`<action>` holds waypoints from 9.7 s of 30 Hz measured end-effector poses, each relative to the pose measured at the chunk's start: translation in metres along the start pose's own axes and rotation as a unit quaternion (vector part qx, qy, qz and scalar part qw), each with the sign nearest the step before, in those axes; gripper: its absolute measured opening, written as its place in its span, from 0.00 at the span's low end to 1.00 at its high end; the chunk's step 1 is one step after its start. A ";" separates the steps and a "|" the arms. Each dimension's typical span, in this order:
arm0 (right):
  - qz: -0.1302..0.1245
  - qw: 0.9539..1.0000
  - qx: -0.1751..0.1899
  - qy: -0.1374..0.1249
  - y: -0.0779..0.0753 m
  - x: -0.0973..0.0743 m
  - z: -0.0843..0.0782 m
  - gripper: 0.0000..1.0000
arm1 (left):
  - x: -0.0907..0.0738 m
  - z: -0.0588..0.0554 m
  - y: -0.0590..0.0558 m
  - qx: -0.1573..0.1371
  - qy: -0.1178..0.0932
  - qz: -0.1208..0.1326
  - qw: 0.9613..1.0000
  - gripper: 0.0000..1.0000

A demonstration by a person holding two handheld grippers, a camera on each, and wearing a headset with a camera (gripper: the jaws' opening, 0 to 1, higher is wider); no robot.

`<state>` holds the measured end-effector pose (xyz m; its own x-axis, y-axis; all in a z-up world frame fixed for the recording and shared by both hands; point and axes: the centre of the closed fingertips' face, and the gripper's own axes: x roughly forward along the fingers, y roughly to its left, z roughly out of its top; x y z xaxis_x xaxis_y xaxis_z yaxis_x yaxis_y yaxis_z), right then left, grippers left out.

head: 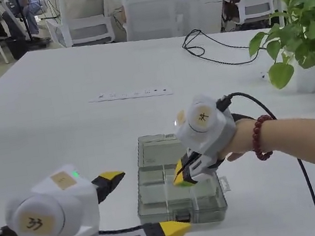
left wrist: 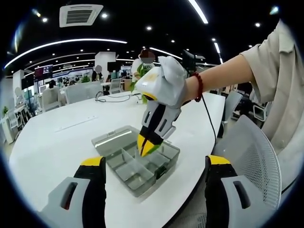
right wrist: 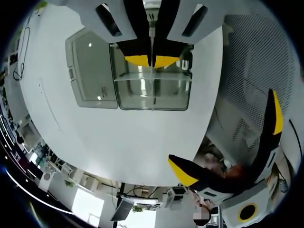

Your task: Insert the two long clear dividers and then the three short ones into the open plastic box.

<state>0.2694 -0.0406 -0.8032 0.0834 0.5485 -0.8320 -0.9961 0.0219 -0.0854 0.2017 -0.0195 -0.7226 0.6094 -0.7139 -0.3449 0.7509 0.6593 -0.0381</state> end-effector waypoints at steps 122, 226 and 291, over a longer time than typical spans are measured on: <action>-0.024 0.985 0.135 0.102 0.015 -0.111 -0.212 0.45 | 0.005 -0.007 0.014 -0.012 0.028 0.065 0.997 0.90; -0.137 0.980 -0.142 -0.040 0.019 -0.112 0.002 0.32 | 0.011 0.024 -0.008 -0.172 -0.062 0.021 0.983 0.35; -0.095 0.974 -0.047 -0.200 0.045 -0.119 0.060 0.36 | 0.012 0.018 -0.018 -0.132 -0.014 -0.044 0.990 0.00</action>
<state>0.2129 -0.0545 -0.6750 0.2290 0.8246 -0.5173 -0.9554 0.0887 -0.2816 0.2005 -0.0439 -0.7090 0.5542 -0.7749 -0.3040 0.7108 0.6306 -0.3116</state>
